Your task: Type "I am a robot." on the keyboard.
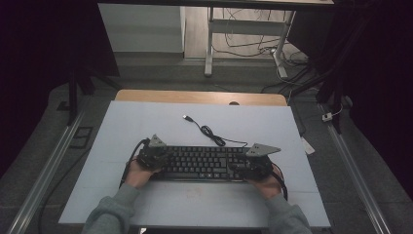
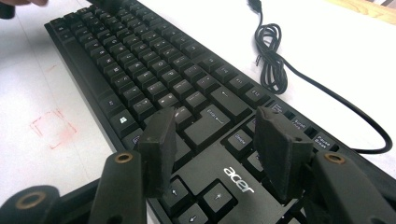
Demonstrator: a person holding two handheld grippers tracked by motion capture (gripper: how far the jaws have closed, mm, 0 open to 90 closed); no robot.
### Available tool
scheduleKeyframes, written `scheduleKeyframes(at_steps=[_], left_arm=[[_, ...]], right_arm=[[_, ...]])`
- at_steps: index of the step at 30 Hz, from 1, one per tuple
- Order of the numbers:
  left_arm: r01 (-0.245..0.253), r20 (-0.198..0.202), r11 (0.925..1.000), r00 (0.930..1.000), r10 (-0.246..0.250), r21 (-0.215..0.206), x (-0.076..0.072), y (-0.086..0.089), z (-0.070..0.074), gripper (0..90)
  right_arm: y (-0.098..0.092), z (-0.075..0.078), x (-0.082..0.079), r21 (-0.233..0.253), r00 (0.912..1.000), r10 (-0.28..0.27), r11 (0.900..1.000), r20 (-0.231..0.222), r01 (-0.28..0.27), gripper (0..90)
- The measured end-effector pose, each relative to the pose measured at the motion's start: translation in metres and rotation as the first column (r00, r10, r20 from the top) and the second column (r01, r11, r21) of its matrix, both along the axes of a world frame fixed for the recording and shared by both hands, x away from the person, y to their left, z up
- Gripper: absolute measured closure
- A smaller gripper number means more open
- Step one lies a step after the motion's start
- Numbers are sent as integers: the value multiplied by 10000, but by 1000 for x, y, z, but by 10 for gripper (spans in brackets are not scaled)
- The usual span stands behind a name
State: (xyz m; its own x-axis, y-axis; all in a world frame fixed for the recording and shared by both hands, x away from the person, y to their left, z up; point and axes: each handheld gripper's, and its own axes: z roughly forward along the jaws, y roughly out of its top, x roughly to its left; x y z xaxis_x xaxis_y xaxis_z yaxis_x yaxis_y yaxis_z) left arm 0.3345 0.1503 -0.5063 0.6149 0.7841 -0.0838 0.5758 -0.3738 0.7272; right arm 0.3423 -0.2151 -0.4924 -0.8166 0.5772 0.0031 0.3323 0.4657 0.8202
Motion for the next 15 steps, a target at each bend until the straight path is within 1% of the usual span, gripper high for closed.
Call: scheduleKeyframes(at_steps=[1, 2, 5, 7, 9, 11, 15], left_arm=[[8, 10, 9999, 10000, -8, -138, -1, 1, 2, 886], [6, 44, 9995, 10000, -5, -322, -2, 3, 3, 864], [-9, 222, 9977, 9998, 24, -683, -6, 5, 8, 721], [76, 297, 9960, 9995, -50, -896, -9, 6, 11, 634], [127, 340, 9950, 9994, -94, -988, -11, 6, 13, 559], [162, 361, 9945, 9993, -126, -1034, -13, 6, 15, 504], [192, 344, 9929, 9993, -153, -1174, -15, 8, 18, 451]], right_arm=[[0, 0, 0, -1, 10000, 4, 10000, -7, -4, 490], [0, 0, 0, -14, 10000, 12, 10000, -5, -12, 490], [1, -1, 0, -7, 10000, 8, 10000, -1, -8, 490], [1, -1, 0, 53, 10000, 47, 10000, -42, -46, 490], [1, -1, 0, -19, 10000, 16, 10000, -40, -16, 490], [1, -1, 0, -44, 10000, -1, 10000, -42, 1, 490], [1, -2, 0, -74, 10000, 43, 10000, -56, -43, 490]])
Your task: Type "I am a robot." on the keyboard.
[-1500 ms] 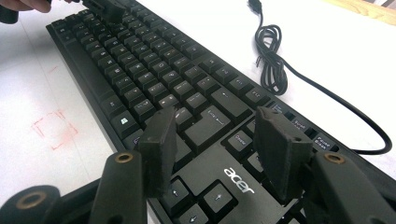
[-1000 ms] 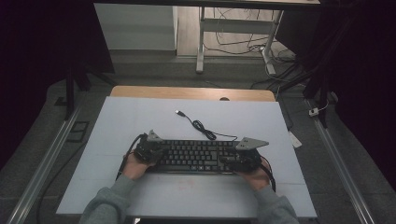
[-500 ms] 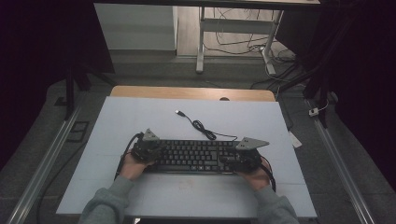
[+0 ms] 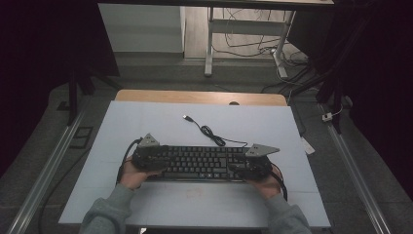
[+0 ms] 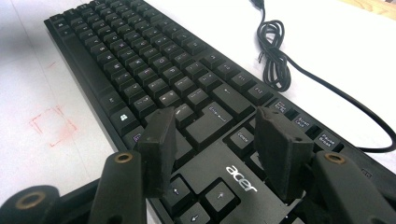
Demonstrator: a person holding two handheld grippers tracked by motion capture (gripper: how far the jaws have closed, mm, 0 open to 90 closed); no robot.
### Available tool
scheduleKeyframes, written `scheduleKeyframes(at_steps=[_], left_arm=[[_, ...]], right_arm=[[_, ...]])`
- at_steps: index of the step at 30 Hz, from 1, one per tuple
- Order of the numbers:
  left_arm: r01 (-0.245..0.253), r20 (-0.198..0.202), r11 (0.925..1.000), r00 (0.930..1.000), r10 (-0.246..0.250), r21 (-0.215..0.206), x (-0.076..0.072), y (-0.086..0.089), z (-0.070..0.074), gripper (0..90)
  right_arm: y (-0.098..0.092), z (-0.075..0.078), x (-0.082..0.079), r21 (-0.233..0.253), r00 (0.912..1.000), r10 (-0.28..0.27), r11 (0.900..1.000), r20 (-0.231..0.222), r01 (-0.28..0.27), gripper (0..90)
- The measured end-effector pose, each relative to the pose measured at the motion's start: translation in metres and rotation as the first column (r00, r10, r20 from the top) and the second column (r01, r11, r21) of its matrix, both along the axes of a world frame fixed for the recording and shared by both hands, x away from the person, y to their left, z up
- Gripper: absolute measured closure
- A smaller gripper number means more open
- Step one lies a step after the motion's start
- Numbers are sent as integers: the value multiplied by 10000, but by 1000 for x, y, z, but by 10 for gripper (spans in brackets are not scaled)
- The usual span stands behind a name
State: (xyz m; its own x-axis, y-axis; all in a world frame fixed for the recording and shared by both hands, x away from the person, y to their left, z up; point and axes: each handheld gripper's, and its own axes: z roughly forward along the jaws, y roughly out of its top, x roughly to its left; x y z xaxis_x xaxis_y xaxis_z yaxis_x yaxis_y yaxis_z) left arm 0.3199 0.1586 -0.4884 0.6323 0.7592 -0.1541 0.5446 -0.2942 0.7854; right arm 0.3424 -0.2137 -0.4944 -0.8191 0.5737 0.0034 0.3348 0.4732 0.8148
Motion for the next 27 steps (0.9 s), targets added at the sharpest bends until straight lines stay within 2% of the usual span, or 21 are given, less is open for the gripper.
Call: scheduleKeyframes(at_steps=[7, 17, 24, 27], left_arm=[[-128, -76, 9998, 9999, 127, -140, 0, 4, 2, 418], [-190, -70, 9997, 9998, 189, -127, 0, 5, 2, 411], [-244, -140, 9997, 9996, 243, -62, 1, 5, 1, 399], [-242, -154, 9997, 9996, 241, -17, 1, 5, 1, 393]], right_arm=[[0, -1, 0, 12, 10000, 19, 10000, -30, -19, 490], [1, 0, 0, -9, 10000, 35, 10000, -1, -35, 490], [5, 1, -1, 237, 9998, 196, 9995, -49, -195, 491], [7, 2, -1, 190, 9996, 258, 9995, -66, -257, 492]])
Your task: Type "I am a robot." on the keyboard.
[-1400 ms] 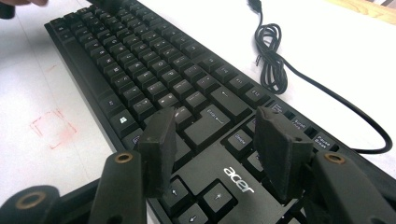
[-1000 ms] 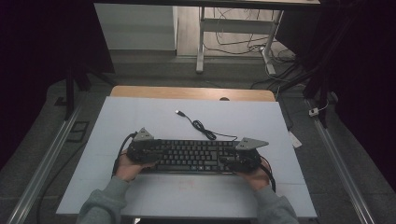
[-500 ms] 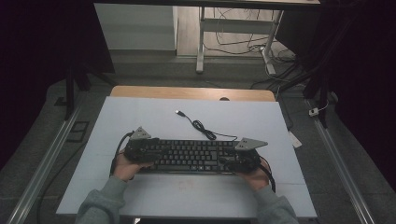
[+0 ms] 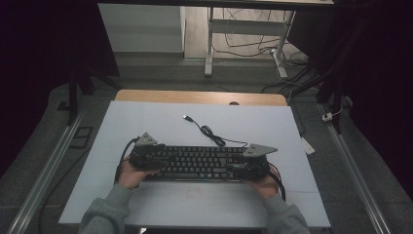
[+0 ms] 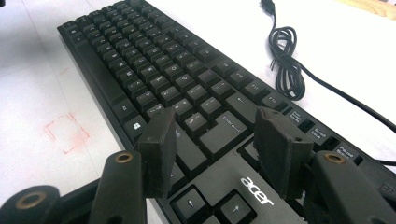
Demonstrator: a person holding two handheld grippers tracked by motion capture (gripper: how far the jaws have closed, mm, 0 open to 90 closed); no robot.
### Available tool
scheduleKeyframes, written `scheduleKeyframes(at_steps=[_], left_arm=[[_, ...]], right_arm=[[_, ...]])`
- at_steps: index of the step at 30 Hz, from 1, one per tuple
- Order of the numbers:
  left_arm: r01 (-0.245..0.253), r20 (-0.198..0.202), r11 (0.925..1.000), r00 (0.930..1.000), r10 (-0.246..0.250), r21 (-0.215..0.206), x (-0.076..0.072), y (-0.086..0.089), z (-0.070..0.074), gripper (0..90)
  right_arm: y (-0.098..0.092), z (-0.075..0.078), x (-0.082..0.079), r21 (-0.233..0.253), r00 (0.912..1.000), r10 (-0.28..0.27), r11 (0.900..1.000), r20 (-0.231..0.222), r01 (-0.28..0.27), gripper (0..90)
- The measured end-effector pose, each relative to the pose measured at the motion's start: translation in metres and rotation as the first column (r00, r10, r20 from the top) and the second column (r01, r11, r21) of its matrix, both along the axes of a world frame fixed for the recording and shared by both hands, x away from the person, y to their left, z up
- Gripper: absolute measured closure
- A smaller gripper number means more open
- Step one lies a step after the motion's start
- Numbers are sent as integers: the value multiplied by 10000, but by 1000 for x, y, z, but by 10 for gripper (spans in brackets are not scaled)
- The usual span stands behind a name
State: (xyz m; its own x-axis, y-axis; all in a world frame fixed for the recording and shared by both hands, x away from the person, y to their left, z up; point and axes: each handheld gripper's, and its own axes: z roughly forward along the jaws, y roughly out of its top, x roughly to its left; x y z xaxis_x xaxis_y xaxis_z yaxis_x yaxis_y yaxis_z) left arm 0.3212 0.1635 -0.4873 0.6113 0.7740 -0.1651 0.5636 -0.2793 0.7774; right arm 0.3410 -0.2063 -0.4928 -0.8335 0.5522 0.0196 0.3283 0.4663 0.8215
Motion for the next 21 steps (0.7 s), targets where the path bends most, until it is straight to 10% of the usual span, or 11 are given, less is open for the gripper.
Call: scheduleKeyframes(at_steps=[21], left_arm=[[-18, -99, 9997, 9999, 20, 257, 1, -6, -2, 372]], right_arm=[[20, 4, 1, 27, 9999, 115, 9999, -50, -115, 506]])
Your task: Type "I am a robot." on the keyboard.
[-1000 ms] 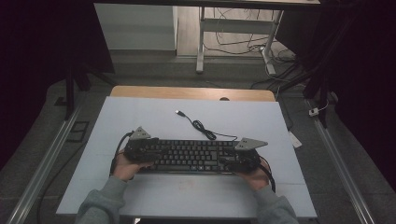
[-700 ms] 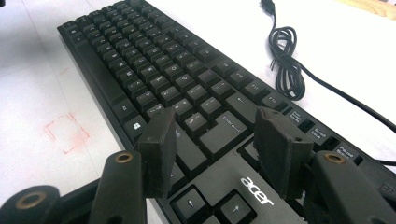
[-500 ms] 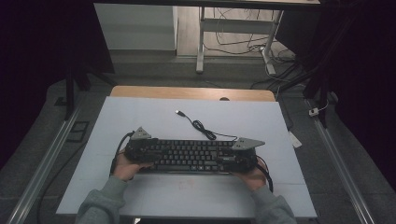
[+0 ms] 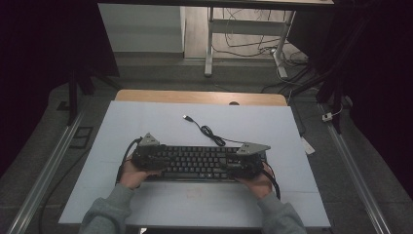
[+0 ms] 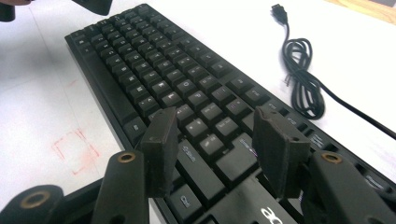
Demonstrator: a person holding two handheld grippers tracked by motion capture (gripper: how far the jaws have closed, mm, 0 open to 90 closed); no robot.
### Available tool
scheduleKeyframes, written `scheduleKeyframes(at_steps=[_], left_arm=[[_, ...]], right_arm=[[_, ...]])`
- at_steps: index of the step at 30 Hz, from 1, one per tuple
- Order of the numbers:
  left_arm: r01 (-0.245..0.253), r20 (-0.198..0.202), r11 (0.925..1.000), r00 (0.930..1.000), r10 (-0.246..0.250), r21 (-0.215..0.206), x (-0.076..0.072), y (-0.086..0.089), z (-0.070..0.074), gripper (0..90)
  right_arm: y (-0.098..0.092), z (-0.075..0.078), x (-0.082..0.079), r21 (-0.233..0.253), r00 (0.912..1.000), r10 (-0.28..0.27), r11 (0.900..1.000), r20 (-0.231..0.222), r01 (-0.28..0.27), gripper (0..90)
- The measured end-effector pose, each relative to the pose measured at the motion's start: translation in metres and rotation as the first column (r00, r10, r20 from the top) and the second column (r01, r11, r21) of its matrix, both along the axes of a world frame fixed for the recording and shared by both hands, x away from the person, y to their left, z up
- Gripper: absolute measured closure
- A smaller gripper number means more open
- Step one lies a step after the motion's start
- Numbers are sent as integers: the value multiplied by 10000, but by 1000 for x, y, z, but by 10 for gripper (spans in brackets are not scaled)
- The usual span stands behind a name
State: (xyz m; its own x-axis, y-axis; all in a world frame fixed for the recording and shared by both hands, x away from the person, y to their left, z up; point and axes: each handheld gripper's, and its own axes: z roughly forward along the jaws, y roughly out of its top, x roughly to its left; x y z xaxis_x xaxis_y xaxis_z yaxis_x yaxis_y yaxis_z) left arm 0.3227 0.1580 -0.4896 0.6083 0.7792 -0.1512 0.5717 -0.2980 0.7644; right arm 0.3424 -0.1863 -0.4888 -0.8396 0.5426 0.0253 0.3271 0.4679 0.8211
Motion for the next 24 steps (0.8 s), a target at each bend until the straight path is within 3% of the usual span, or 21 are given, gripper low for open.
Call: scheduleKeyframes(at_steps=[6, 17, 24], left_arm=[[-12, -13, 10000, 10000, 12, -3, 0, 1, 0, 370], [136, -25, 9998, 9999, -136, 118, 1, -4, -2, 366], [117, -55, 9998, 9999, -116, 142, 1, -3, -2, 364]], right_arm=[[11, 1, 2, -62, 9999, 93, 9999, -60, -94, 541], [31, -4, 9, 16, 9961, 548, 9985, -697, -549, 871], [50, -5, 16, -277, 9953, 579, 9978, -780, -603, 896]])
